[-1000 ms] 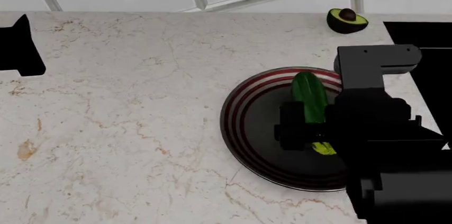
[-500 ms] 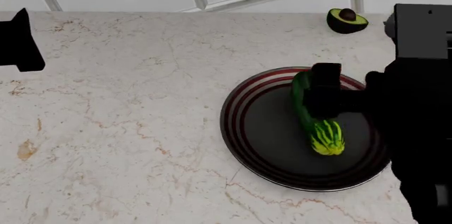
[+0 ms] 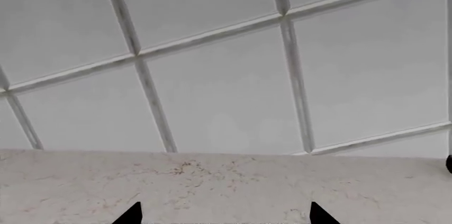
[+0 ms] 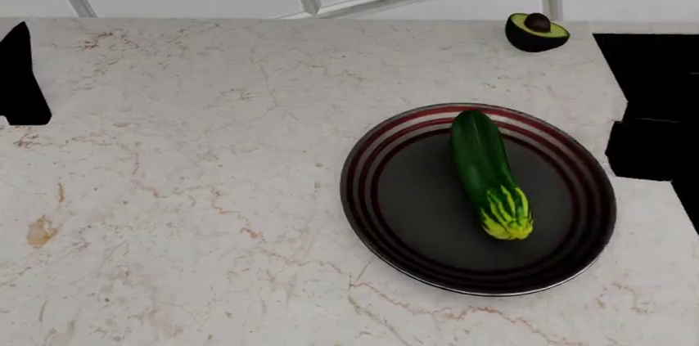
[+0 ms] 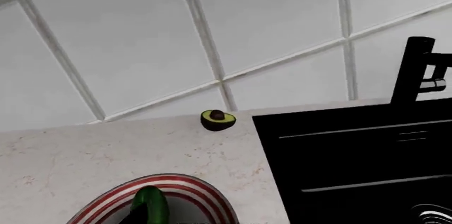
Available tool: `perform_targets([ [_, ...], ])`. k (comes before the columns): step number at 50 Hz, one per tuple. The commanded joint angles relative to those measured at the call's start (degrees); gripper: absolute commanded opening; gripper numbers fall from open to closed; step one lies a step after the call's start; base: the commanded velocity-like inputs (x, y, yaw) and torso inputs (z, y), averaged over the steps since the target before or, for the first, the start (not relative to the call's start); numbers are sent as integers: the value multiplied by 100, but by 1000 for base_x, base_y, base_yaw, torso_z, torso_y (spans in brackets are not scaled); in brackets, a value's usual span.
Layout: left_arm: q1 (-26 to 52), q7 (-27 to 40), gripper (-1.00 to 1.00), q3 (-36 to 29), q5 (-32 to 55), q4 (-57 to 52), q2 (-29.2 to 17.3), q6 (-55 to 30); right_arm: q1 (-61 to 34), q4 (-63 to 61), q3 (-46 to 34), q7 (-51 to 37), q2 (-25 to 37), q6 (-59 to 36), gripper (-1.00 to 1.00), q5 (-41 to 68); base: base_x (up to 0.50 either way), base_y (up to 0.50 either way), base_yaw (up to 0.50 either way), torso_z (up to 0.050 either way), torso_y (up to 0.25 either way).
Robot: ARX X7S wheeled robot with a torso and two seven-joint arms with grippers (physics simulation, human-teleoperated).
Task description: Pick the zucchini from the sink and place it on the plate located on the counter
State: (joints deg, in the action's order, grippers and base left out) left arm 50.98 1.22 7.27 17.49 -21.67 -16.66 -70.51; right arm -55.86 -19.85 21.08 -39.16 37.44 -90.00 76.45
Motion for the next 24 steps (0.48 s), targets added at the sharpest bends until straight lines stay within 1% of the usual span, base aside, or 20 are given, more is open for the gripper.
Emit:
perform_targets([
  [1,2,3,100,136,178,-410,-90,-456,507,-279,821,-1001,870,320,100,1851,0,0,0,0,0],
  [11,-109,-65,100,217,338,-822,-219,-778,1141,-357,1526,-1403,1467,498,100,2675,0,0,0,0,0],
  [14,-137,-87,100,289,413,-993,-232,-919,1438,-400,1918,-1450,1605,473,100,2871,0,0,0,0,0],
  [18,-193,-104,100,353,479,-1146,-252,-1036,1770,-533,2057,-2045,1889,820,100,3627,0,0,0,0,0],
  [22,-221,-132,100,432,570,-1346,-297,-1235,2160,-710,2335,-2548,2115,1111,100,4275,0,0,0,0,0],
  [24,-253,-162,100,488,623,-1455,-346,-1342,2420,-794,2605,-2824,2206,1215,100,4616,0,0,0,0,0],
])
